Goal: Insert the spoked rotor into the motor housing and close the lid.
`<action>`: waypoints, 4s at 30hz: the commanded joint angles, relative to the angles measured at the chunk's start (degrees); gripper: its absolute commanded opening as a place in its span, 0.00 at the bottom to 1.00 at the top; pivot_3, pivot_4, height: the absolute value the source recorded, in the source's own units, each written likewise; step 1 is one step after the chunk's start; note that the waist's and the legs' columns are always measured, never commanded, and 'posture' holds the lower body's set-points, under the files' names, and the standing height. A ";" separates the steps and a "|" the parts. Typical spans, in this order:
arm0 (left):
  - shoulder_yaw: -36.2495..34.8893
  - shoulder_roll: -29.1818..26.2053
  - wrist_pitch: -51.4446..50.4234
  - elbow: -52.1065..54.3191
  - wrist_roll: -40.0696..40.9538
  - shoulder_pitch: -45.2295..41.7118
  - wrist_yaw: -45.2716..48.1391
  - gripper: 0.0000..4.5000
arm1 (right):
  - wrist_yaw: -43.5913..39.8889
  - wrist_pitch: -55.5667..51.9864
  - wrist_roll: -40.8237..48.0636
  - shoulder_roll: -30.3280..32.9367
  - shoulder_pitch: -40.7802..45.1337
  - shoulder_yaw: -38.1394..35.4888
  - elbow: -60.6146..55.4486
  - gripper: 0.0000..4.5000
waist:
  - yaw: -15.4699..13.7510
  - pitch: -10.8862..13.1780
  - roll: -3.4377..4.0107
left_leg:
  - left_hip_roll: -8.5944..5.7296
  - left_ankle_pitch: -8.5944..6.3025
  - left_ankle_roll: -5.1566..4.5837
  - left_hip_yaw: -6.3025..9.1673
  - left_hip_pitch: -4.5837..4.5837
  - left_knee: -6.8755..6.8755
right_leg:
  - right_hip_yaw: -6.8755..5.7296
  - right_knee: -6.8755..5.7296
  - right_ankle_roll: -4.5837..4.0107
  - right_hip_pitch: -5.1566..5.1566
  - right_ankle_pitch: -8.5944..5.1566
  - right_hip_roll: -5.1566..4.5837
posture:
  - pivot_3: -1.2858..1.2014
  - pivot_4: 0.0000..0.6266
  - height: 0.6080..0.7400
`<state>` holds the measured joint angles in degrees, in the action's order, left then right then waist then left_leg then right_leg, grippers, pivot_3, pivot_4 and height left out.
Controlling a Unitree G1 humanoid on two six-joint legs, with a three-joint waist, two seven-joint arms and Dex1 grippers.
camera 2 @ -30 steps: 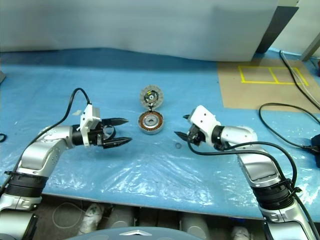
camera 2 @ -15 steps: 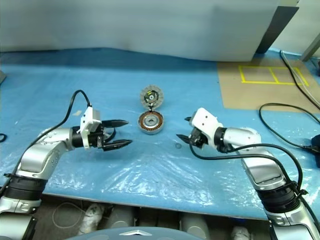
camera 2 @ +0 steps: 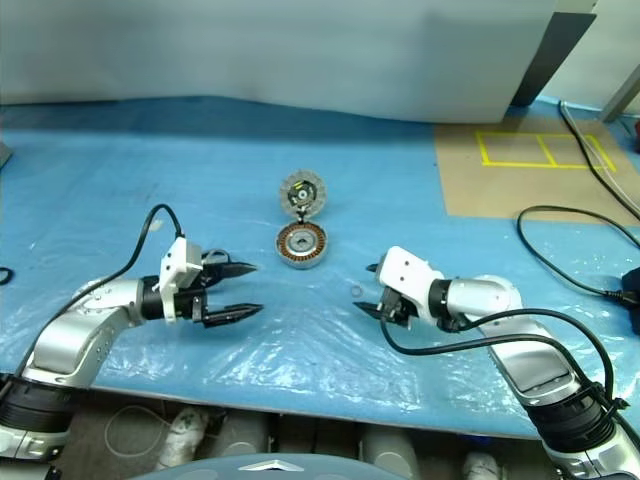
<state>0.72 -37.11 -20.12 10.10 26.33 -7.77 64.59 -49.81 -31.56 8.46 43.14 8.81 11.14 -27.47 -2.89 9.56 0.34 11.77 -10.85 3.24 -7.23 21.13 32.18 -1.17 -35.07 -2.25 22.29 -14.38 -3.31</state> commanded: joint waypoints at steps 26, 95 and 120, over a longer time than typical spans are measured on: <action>0.80 0.39 -1.00 4.28 0.13 0.56 -4.00 0.93 | 6.16 10.27 -5.91 -9.01 -1.11 4.97 18.96 0.40 | 0.12 -0.04 -0.03 | 0.00 0.03 -0.08 -0.04 -0.29 0.14 | 0.00 -0.13 -0.09 -0.23 0.04 -0.04 | 0.52 0.24 1.00; 1.63 4.39 4.04 1.57 -2.96 1.44 -9.27 0.93 | 8.04 20.93 -9.24 -31.50 30.05 5.77 50.77 0.13 | 0.46 -0.04 -0.04 | 0.05 0.06 -0.08 -0.15 0.04 0.15 | -0.02 -0.49 -0.22 0.26 0.06 -0.03 | 0.52 0.24 1.00; 2.03 5.01 5.20 -0.41 -4.10 1.15 -8.86 0.93 | 5.85 21.55 -10.49 -30.35 27.88 7.48 51.20 0.50 | 0.46 -0.04 -0.04 | 0.05 0.06 -0.08 -0.17 0.03 0.16 | 0.00 -0.52 -0.22 0.27 0.06 -0.03 | 0.52 0.24 1.00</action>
<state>2.93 -32.19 -15.99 9.10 22.13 -6.39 55.53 -43.59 -9.98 -1.20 12.36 37.43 18.15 23.64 -2.43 9.51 0.30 11.83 -10.79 3.16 -7.40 21.16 32.34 -1.17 -35.59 -2.47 22.56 -14.33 -3.34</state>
